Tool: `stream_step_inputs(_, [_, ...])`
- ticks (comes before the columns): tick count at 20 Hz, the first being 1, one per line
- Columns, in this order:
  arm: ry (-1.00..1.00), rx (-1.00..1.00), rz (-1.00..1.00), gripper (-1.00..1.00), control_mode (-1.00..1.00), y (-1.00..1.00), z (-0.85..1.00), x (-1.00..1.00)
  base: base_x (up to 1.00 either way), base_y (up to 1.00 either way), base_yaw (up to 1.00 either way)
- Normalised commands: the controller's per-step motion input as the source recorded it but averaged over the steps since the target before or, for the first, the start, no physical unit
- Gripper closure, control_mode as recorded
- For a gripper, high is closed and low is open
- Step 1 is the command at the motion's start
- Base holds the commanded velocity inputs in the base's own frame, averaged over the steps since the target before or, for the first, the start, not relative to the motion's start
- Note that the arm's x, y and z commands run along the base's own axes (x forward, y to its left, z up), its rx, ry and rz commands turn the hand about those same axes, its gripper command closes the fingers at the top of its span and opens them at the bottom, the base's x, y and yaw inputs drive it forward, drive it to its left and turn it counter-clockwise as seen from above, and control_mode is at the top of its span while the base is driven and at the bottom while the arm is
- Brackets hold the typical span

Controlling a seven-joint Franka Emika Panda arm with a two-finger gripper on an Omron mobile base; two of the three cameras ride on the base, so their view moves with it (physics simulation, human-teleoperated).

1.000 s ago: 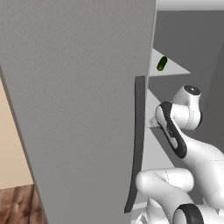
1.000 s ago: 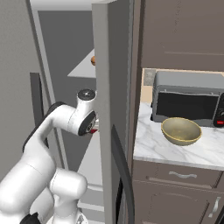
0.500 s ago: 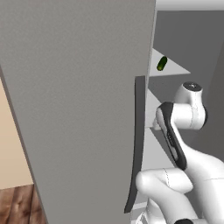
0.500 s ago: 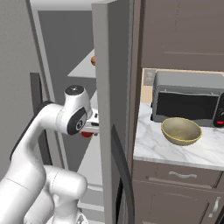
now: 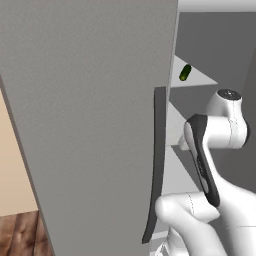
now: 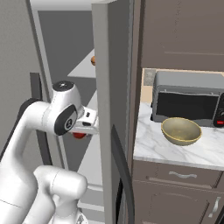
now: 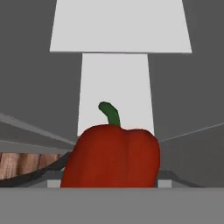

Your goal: Take the cucumber, bell pepper, and tangerine from the freezer and place them in the bowl on the counter.

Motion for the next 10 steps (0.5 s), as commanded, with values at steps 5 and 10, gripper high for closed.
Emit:
stream_step_inputs(5, [0.00,0.00,0.00,1.00,-1.00,0.24,0.26,-0.63,0.00,0.00,0.00])
stream_step_inputs(10, [0.00,0.00,0.00,1.00,-1.00,0.39,0.20,-0.62,0.00,0.00,0.00])
